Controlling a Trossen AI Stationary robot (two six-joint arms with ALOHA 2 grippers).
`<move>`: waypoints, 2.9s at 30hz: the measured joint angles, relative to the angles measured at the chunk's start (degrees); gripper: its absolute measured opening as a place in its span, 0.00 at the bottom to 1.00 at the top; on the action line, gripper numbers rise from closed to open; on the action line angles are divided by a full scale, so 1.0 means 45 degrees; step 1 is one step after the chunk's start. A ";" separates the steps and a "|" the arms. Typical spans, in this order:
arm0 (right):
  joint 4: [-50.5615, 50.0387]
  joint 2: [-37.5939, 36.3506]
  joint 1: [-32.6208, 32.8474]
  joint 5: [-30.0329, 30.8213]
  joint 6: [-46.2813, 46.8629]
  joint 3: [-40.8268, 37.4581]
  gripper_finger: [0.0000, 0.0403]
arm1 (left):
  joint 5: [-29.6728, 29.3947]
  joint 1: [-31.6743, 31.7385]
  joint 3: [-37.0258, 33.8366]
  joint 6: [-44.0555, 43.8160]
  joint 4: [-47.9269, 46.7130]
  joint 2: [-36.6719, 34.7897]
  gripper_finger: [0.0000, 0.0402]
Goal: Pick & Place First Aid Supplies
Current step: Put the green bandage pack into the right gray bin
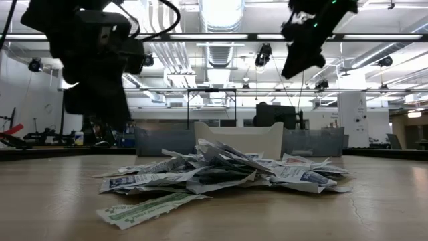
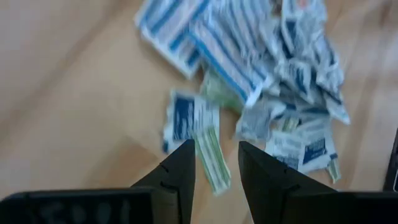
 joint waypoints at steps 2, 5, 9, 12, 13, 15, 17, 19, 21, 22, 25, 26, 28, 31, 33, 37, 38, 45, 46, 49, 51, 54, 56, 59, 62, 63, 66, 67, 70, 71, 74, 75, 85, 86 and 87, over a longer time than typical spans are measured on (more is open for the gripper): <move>0.0421 -0.0787 0.0179 0.0000 0.0110 -0.0480 0.26 | 0.0224 -0.0157 0.0159 -0.0623 -0.0053 0.0430 0.29; 0.0993 -0.1921 0.0341 0.0000 0.0497 -0.1180 0.25 | 0.0726 -0.0232 0.0421 -0.1439 -0.0276 0.1037 0.29; 0.1324 -0.3209 0.0338 0.0000 0.0876 -0.2038 0.23 | 0.1474 -0.0227 0.1227 -0.2168 -0.1457 0.1711 0.28; 0.1314 -0.3985 0.0338 -0.0001 0.0913 -0.2531 0.22 | 0.1685 -0.0232 0.2043 -0.2276 -0.2722 0.2195 0.28; 0.1318 -0.4201 0.0338 -0.0004 0.0938 -0.2668 0.22 | 0.1716 -0.0232 0.2366 -0.2262 -0.3216 0.2343 0.28; 0.1318 -0.4571 0.0338 -0.0004 0.1013 -0.2954 0.21 | 0.1720 -0.0232 0.3032 -0.2136 -0.3878 0.2667 0.28; 0.1315 -0.4846 0.0338 0.0000 0.1364 -0.3192 0.20 | 0.1720 -0.0232 0.3611 -0.1924 -0.4473 0.2999 0.28; 0.1308 -0.5074 0.0338 -0.0005 0.1544 -0.3406 0.20 | 0.1716 -0.0232 0.4077 -0.1751 -0.4662 0.3342 0.28; 0.1305 -0.5212 0.0338 -0.0005 0.1549 -0.3586 0.19 | 0.1716 -0.0232 0.4368 -0.1681 -0.4848 0.3669 0.28; 0.1300 -0.5252 0.0338 -0.0005 0.1556 -0.3643 0.19 | 0.1719 -0.0232 0.4471 -0.1714 -0.4945 0.3829 0.28; 0.1291 -0.5293 0.0338 -0.0005 0.1579 -0.3736 0.18 | 0.1732 -0.0232 0.4621 -0.1984 -0.5065 0.4308 0.28; 0.1311 -0.5288 0.0338 -0.0005 0.1574 -0.3736 0.17 | 0.1741 -0.0232 0.4635 -0.2071 -0.5098 0.4433 0.28; 0.1315 -0.5288 0.0338 -0.0005 0.1559 -0.3736 0.17 | 0.1745 -0.0227 0.4692 -0.2231 -0.5051 0.4681 0.28; 0.1310 -0.5288 0.0334 -0.0005 0.1516 -0.3736 0.17 | 0.1733 -0.0232 0.4707 -0.2497 -0.5058 0.5022 0.28; 0.1315 -0.5288 0.0338 -0.0010 0.1506 -0.3736 0.18 | 0.1716 -0.0227 0.4722 -0.2643 -0.5124 0.5188 0.28; 0.1310 -0.5284 0.0338 -0.0010 0.1478 -0.3736 0.19 | 0.1701 -0.0227 0.4751 -0.2919 -0.5297 0.5481 0.28; 0.1311 -0.5284 0.0338 -0.0010 0.1453 -0.3736 0.20 | 0.1705 -0.0227 0.4751 -0.2981 -0.5460 0.5523 0.28; 0.1310 -0.5279 0.0338 -0.0010 0.1210 -0.3736 0.21 | 0.1548 -0.0227 0.4760 -0.3056 -0.5850 0.5574 0.24; 0.1310 -0.5279 0.0338 -0.0010 0.1210 -0.3736 0.21 | 0.1507 -0.0227 0.4760 -0.3056 -0.5875 0.5574 0.23; 0.1310 -0.5284 0.0338 -0.0005 0.1205 -0.3736 0.19 | 0.1436 -0.0227 0.4742 -0.3056 -0.5984 0.5584 0.18; 0.1305 -0.5284 0.0338 -0.0005 0.1186 -0.3736 0.18 | 0.1407 -0.0227 0.4733 -0.3053 -0.6090 0.5589 0.13; 0.1305 -0.5279 0.0338 -0.0005 0.1123 -0.3736 0.17 | 0.1371 -0.0227 0.4720 -0.2959 -0.6128 0.5593 0.07; 0.1305 -0.5279 0.0338 -0.0005 0.1108 -0.3736 0.16 | 0.1371 -0.0232 0.4717 -0.2959 -0.6115 0.5598 0.02; 0.1307 -0.5273 0.0338 -0.0005 0.1108 -0.3736 0.16 | 0.1384 -0.0232 0.4717 -0.2943 -0.6110 0.5598 0.01; 0.1305 -0.5269 0.0338 -0.0005 0.1108 -0.3736 0.17 | 0.1422 -0.0236 0.4829 -0.2703 -0.6196 0.5596 0.01; 0.1308 -0.5269 0.0338 -0.0005 0.1108 -0.3736 0.17 | 0.1424 -0.0256 0.4916 -0.2596 -0.6272 0.5567 0.00; 0.1302 -0.5269 0.0338 -0.0005 0.1116 -0.3736 0.18 | 0.1410 -0.0290 0.5330 -0.2220 -0.6651 0.5467 0.00; 0.1305 -0.5269 0.0338 -0.0005 0.1153 -0.3736 0.19 | 0.1410 -0.0314 0.5536 -0.2074 -0.6941 0.5434 0.00; 0.1295 -0.5269 0.0333 -0.0003 0.1597 -0.3736 0.20 | 0.1412 -0.0354 0.6260 -0.1636 -0.7737 0.5170 0.00; 0.1286 -0.5269 0.0338 -0.0009 0.1760 -0.3736 0.20 | 0.1370 -0.0370 0.6576 -0.1432 -0.7707 0.5038 0.00; 0.1286 -0.5262 0.0335 -0.0029 0.2239 -0.3736 0.20 | 0.0880 -0.0446 0.7330 -0.0649 -0.7901 0.4792 0.00; 0.1284 -0.5259 0.0333 -0.0064 0.2280 -0.3736 0.20 | 0.0543 -0.0485 0.7586 -0.0373 -0.7876 0.4768 0.00; 0.1276 -0.5123 0.0338 -0.2123 0.2269 -0.3736 0.15 | -0.3135 -0.0201 1.0004 0.3008 -0.7767 0.4714 0.00; 0.1281 -0.5093 0.0338 -0.2152 0.2269 -0.3736 0.14 | -0.3236 -0.0115 1.0145 0.3351 -0.7758 0.4714 0.00; 0.1279 -0.5044 0.0338 -0.2152 0.2268 -0.3736 0.14 | -0.3251 -0.0021 1.0227 0.3663 -0.7720 0.4714 0.00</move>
